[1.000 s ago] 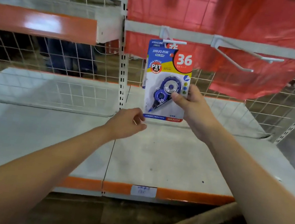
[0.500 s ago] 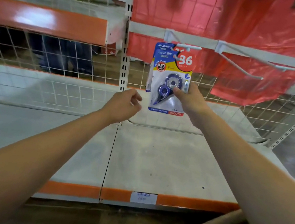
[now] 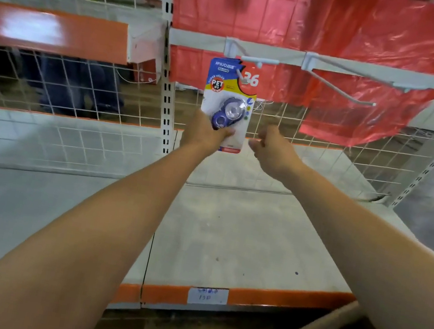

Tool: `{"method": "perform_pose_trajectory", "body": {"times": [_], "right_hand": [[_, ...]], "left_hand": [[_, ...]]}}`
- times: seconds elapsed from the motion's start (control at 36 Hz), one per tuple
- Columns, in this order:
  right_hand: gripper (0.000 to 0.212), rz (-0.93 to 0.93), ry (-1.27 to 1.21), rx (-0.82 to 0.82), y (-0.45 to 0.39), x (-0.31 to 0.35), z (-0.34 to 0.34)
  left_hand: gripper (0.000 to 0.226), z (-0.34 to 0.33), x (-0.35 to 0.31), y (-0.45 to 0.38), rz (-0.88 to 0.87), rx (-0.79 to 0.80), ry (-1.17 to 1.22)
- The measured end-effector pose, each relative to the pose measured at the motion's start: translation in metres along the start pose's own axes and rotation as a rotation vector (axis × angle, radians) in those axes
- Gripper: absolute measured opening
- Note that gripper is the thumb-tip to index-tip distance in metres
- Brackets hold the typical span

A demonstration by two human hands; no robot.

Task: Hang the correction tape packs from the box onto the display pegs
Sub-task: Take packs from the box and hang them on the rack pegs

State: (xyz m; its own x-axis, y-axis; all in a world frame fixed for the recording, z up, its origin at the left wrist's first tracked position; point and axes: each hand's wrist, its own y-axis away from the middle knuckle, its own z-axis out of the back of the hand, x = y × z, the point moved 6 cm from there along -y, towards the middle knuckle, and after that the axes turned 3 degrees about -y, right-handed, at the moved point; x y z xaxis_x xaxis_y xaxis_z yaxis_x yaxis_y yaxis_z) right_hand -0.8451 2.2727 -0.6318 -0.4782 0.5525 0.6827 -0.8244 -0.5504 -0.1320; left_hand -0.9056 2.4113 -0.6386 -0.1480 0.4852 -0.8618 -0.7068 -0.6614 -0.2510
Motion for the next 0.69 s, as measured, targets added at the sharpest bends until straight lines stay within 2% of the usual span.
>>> {"method": "perform_pose_trajectory", "body": {"times": [0.11, 0.28, 0.36, 0.44, 0.5, 0.61, 0.69], "right_hand": [[0.040, 0.055, 0.106, -0.024, 0.014, -0.012, 0.010], [0.043, 0.072, 0.212, 0.025, 0.046, -0.039, 0.014], [0.044, 0.043, 0.259, 0.058, 0.063, -0.060, 0.018], [0.045, 0.000, 0.297, 0.078, 0.084, -0.084, 0.027], [0.046, -0.035, 0.320, 0.085, 0.100, -0.101, 0.036], [0.048, -0.106, 0.334, 0.091, 0.135, -0.139, 0.056], [0.047, -0.182, 0.350, 0.106, 0.164, -0.171, 0.068]], "left_hand": [[0.064, 0.004, 0.005, -0.015, 0.093, -0.081, -0.110], [0.067, -0.008, 0.009, -0.017, 0.161, -0.037, -0.154], [0.058, -0.029, 0.024, -0.004, 0.210, 0.072, -0.187], [0.059, -0.060, 0.042, 0.014, 0.255, 0.193, -0.307], [0.056, -0.083, 0.036, 0.036, 0.187, 0.284, -0.394], [0.036, -0.137, 0.007, 0.092, -0.040, 0.476, -0.428], [0.032, -0.178, -0.010, 0.139, -0.224, 0.642, -0.473]]}}
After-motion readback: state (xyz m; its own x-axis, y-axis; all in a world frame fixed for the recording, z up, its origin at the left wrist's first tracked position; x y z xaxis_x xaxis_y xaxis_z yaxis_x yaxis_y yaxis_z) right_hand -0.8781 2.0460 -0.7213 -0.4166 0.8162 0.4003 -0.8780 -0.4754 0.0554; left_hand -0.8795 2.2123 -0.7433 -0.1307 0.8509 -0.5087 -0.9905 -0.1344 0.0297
